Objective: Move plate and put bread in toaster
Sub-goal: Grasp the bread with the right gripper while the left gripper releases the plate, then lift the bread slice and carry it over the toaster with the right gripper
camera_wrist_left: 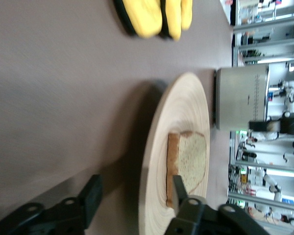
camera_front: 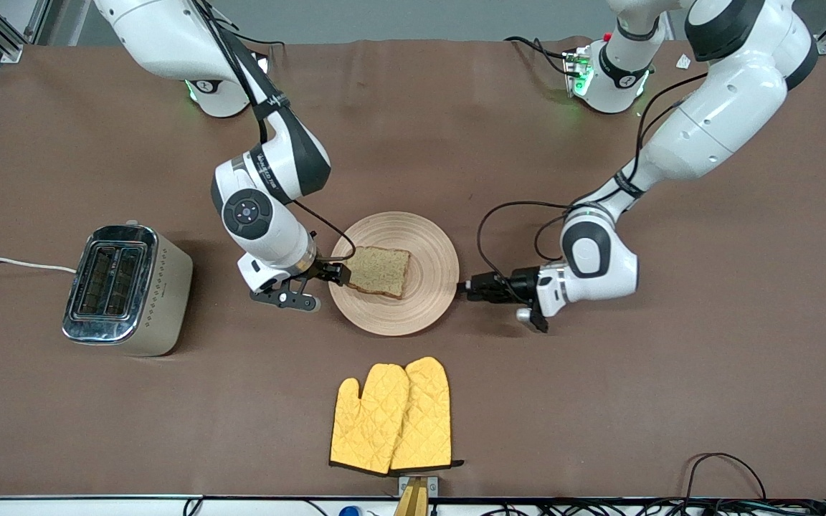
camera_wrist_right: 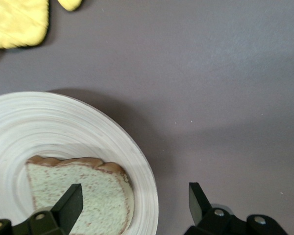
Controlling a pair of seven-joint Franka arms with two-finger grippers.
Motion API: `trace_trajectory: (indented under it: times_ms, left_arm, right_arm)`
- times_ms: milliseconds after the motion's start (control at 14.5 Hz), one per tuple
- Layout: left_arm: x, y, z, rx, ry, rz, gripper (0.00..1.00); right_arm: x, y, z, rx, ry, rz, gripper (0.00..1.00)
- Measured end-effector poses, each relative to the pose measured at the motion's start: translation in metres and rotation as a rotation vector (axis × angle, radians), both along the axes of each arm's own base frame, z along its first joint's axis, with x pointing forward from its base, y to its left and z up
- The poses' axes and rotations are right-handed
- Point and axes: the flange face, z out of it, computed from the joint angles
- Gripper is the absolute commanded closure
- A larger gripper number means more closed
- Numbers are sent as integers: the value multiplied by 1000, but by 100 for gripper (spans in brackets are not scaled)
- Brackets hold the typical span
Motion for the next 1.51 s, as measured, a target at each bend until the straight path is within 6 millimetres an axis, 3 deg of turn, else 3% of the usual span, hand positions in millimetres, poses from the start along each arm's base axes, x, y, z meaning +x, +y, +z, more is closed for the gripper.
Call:
trace_trajectory:
  times_ms: [275, 757, 894, 1101, 1376, 1513]
  left_arm:
    - [33, 64, 36, -42, -1, 52, 0]
    - [83, 205, 117, 12, 113, -44, 0]
    - [89, 233, 134, 60, 147, -54, 0]
    - [95, 248, 182, 190, 226, -55, 0]
    - [87, 245, 283, 426, 270, 27, 0]
    - [73, 241, 330, 579, 240, 36, 0]
  right_arm:
    - [-15, 14, -23, -13, 20, -10, 38]
    - [-31, 38, -49, -26, 35, -34, 43]
    - [-36, 44, -58, -30, 39, -40, 44]
    - [-39, 49, -66, -32, 39, -42, 55]
    - [-42, 54, -70, -30, 33, -36, 91]
    - [-41, 53, -69, -32, 35, -38, 99]
